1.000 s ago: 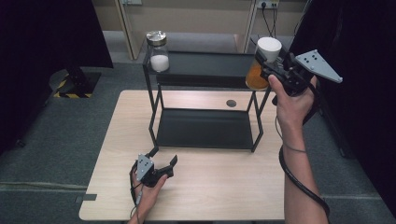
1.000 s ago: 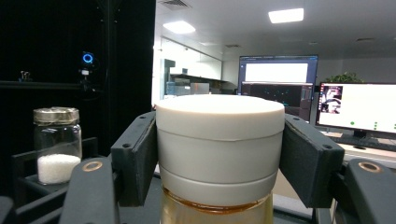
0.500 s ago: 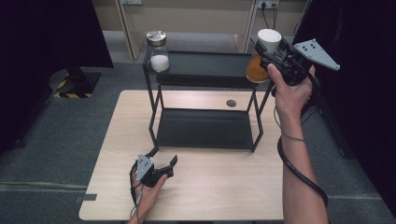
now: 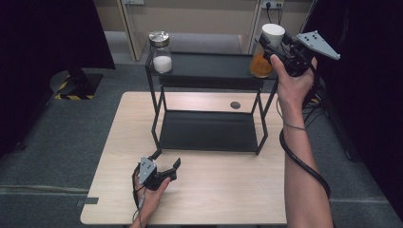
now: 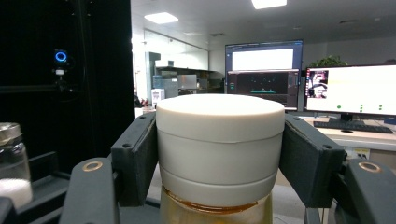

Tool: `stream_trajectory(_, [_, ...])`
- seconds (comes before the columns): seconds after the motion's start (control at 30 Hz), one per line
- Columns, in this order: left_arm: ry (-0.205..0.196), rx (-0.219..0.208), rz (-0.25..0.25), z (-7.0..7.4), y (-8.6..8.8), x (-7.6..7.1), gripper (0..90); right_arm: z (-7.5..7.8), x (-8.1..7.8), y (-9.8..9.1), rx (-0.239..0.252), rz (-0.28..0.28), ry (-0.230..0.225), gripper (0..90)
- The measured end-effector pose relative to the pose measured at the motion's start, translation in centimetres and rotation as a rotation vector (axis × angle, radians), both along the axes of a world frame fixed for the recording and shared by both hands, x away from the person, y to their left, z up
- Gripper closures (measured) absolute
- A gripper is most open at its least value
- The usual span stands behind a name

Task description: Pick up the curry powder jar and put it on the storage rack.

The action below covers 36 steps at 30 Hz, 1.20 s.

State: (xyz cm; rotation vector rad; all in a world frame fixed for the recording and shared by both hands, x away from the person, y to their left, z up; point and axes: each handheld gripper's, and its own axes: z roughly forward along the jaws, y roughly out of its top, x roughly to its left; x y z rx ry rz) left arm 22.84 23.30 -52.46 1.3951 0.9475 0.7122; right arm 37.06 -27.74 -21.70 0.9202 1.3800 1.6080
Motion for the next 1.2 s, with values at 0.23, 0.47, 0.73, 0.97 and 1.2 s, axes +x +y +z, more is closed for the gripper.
stream_trajectory(0.23, [-0.001, -0.001, -0.001, 0.0, 0.0, 0.0, 13.3, -0.2, 1.1, 0.3, -0.011, -0.007, 0.026, 33.8])
stream_trajectory(0.47, [0.0, -0.001, -0.002, 0.0, 0.0, 0.0, 13.3, -0.6, 1.2, 0.7, -0.036, -0.009, 0.004, 33.3])
stream_trajectory(0.73, [-0.002, 0.001, -0.003, 0.0, 0.0, 0.1, 13.3, 0.0, -0.4, 0.8, -0.015, -0.001, -0.025, 17.3])
stream_trajectory(0.97, [-0.002, 0.0, -0.002, 0.0, -0.1, 0.0, 13.2, -0.2, -2.6, 0.0, 0.0, 0.024, -0.019, 16.7])
stream_trajectory(1.2, [-0.003, 0.003, -0.003, 0.0, -0.1, 0.1, 13.2, -1.4, -4.8, -0.9, 0.005, 0.048, -0.02, 16.7])
